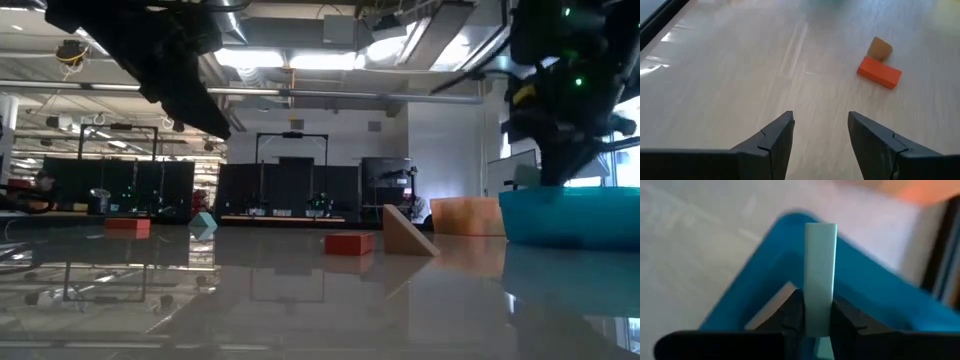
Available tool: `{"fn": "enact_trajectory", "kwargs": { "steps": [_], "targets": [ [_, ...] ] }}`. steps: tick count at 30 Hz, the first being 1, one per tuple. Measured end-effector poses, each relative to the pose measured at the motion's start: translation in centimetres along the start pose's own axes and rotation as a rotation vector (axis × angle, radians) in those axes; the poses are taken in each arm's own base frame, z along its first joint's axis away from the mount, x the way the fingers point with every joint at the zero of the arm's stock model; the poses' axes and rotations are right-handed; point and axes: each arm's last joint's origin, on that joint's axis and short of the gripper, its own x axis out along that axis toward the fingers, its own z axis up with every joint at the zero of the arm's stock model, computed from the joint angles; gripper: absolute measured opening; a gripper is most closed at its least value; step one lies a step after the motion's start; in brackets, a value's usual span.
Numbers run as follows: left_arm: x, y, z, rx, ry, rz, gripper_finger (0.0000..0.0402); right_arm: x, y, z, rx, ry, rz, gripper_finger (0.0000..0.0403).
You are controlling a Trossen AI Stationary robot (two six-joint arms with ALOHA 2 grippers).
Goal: Sort blocks by size
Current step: Put the light blue rectangular block into the blue bin, then put the orange rectangular block into the blue bin
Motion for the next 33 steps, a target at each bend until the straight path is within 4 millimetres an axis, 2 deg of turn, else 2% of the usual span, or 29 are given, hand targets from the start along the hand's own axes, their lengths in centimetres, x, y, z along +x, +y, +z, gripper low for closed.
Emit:
{"fn": "enact_trajectory", "kwargs": {
  "steps": [5,14,18,21,25,29,33],
  "targets": [
    [0.0,0.0,0.0,0.003,0.001,0.0,0.0175,1.5,-0.7,-0.8,-0.007,0.046,-0.033,0.0079],
    [0.0,0.0,0.0,-0.001,-0.001,0.001,0.0175,1.3,-0.6,-0.7,-0.118,0.061,-0.023,0.0206],
    [-0.5,0.7,0.9,0.06,0.042,0.048,0.0175,0.4,0.0,-0.2,-0.186,0.073,0.024,0.0243],
    [-1.8,1.8,2.7,0.025,0.089,0.169,0.0175,-0.8,0.3,0.5,-0.239,0.068,0.051,0.0259],
    [-3.1,4.2,3.4,0.014,0.24,0.292,0.0175,-3.1,0.3,2.1,-0.219,-0.065,0.041,0.0269],
    [-3.3,7.2,2.7,-0.043,0.384,0.404,0.018,-4.7,0.8,3.4,-0.218,-0.197,0.062,0.027],
    [-2.7,10.4,1.8,-0.144,0.52,0.478,0.0211,-4.8,1.8,4.0,-0.236,-0.281,0.127,0.0271]
  ]
}}
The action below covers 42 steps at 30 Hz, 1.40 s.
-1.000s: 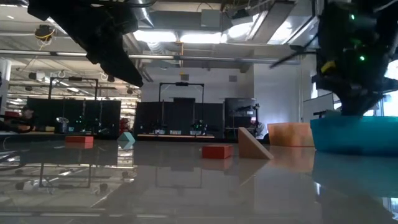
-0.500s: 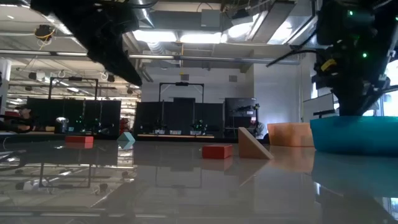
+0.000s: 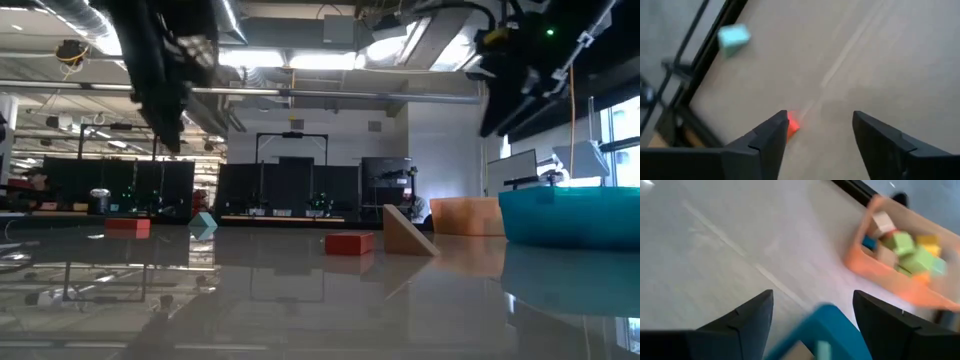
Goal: Sort blocks by size
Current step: Put the orange rectangular block into the blue bin
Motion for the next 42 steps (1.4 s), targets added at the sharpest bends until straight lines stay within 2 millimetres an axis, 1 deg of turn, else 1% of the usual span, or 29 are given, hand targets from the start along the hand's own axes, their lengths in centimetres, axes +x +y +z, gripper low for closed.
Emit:
{"fn": "enact_trajectory", "kwargs": {
  "steps": [4,8,10,13,16,19,21,24,28,31,34,40,42],
  "targets": [
    [2.7,2.1,0.3,-0.024,0.157,0.041,0.024,0.6,0.8,0.1,-0.034,-0.055,0.065,0.0271],
    [5.7,3.1,0.1,0.03,0.356,0.028,0.0246,0.9,1.2,0.0,-0.054,-0.065,0.114,0.0271],
    [7.1,3.2,0.1,0.094,0.427,0.016,0.0246,0.9,1.3,0.1,-0.053,-0.072,0.121,0.0271],
    [9.1,2.9,0.0,0.234,0.512,-0.02,0.0246,0.9,1.4,0.2,-0.064,-0.079,0.126,0.0271],
    [10.6,2.4,-0.1,0.346,0.578,-0.047,0.0246,1.0,1.4,0.1,-0.068,-0.076,0.124,0.0271],
    [11.9,2.2,-0.3,0.44,0.632,-0.024,0.0247,1.0,1.5,0.1,-0.077,-0.074,0.12,0.0271],
    [12.7,2.3,-0.4,0.475,0.665,0.007,0.0247,1.0,1.5,0.1,-0.077,-0.077,0.122,0.0271],
    [13.9,2.5,-0.3,0.477,0.668,0.013,0.0247,1.0,1.6,0.2,-0.071,-0.085,0.129,0.0271],
    [14.9,2.7,-0.5,0.511,0.703,-0.037,0.0246,1.0,1.6,0.3,-0.081,-0.091,0.135,0.0271],
    [15.1,2.8,-0.6,0.478,0.704,-0.095,0.0236,1.0,1.7,0.2,-0.083,-0.07,0.161,0.0271],
    [15.2,3.0,-0.7,0.432,0.707,-0.129,0.0204,0.9,1.9,0.3,-0.072,-0.057,0.198,0.0271],
    [15.2,3.1,-0.9,0.411,0.718,-0.162,0.0111,0.9,2.1,0.5,-0.063,-0.07,0.222,0.0271],
    [15.1,3.1,-0.9,0.385,0.719,-0.152,0.0108,0.9,2.2,0.4,-0.062,-0.057,0.243,0.0271]
  ]
}}
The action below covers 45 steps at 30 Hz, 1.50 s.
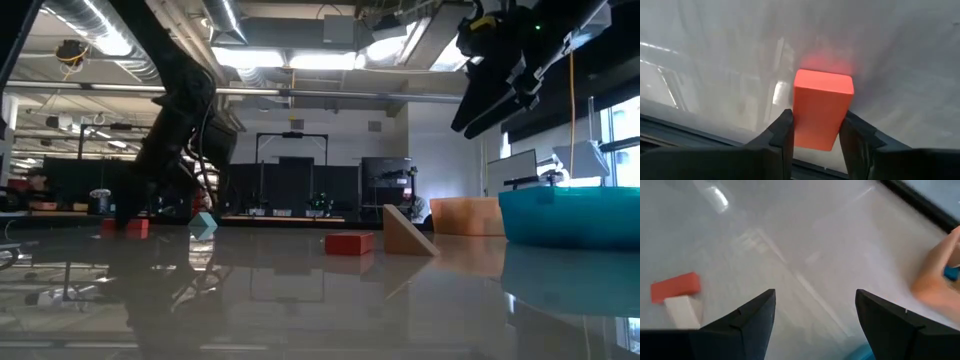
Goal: Sort blocks by size
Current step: Put the orange rectangular block into the blue bin
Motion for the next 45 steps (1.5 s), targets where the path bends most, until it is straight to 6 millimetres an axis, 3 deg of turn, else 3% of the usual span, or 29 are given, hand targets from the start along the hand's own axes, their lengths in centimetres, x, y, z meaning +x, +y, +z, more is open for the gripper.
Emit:
{"fn": "enact_trajectory", "kwargs": {
  "steps": [5,13,19,26,33,45],
  "targets": [
    [-1.4,-0.4,-0.7,-0.071,-0.055,-0.01,0.0108,0.0,0.0,0.0,-0.003,0.002,-0.001,0.0271],
    [-6.5,-2.4,-3.1,-0.102,-0.298,0.062,0.0112,0.0,-0.1,0.2,-0.035,-0.042,-0.049,0.0271],
    [-10.4,-4.9,-5.2,-0.101,-0.586,0.106,0.0118,0.2,0.2,0.7,-0.092,-0.13,-0.054,0.0271],
    [-14.7,-8.0,-6.5,-0.032,-1.018,0.027,0.0118,2.1,1.2,0.0,-0.202,-0.31,0.071,0.0271],
    [-17.6,-11.5,-5.8,0.126,-1.33,-0.081,0.0121,3.4,2.6,-0.1,-0.247,-0.517,0.289,0.0271],
    [-19.9,-16.3,-2.4,0.235,-1.641,-0.168,0.0122,6.5,5.4,0.2,-0.256,-0.651,0.413,0.0271]
  ]
}}
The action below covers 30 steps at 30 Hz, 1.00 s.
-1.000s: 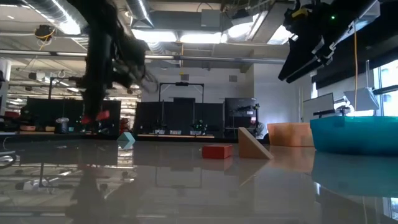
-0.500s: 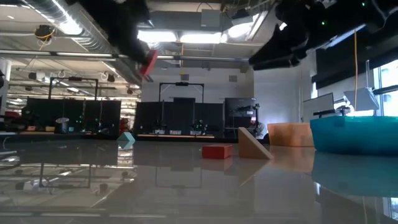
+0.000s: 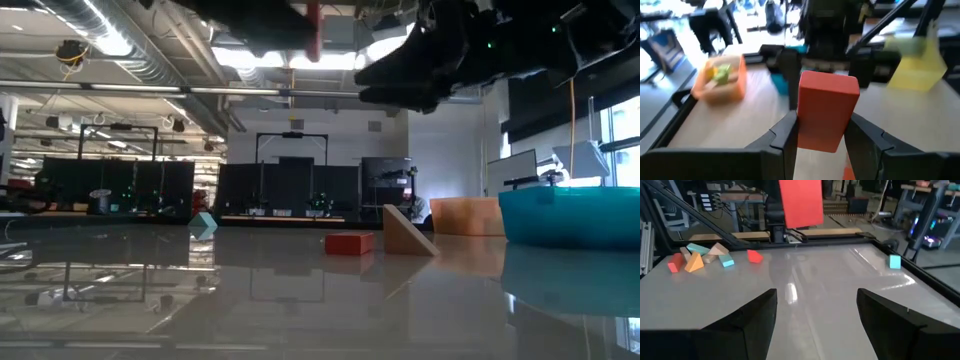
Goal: Sort blocks by size
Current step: Put the orange rectangular block into the blue bin
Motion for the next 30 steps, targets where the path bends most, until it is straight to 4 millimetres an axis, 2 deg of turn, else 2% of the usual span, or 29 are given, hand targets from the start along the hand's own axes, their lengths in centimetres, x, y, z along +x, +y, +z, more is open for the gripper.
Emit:
{"fn": "enact_trajectory", "kwargs": {
  "steps": [12,19,22,28,30],
  "targets": [
    [3.9,-2.1,-0.9,0.015,-0.093,-0.053,0.0123,1.6,0.7,0.3,-0.015,-0.084,0.056,0.0271],
    [4.0,-2.5,-1.1,0.009,-0.081,-0.065,0.0123,2.3,1.1,0.9,-0.041,-0.104,0.104,0.0264],
    [4.0,-2.4,-1.1,0.009,-0.081,-0.064,0.0123,2.3,1.1,0.9,-0.055,-0.104,0.103,0.0239],
    [4.0,-2.4,-1.2,0.007,-0.07,-0.06,0.0123,2.3,1.1,0.7,-0.069,-0.083,0.11,0.0148],
    [4.0,-2.4,-1.2,-0.005,-0.069,-0.059,0.0123,2.3,1.1,0.7,-0.07,-0.083,0.108,0.013]
  ]
}}
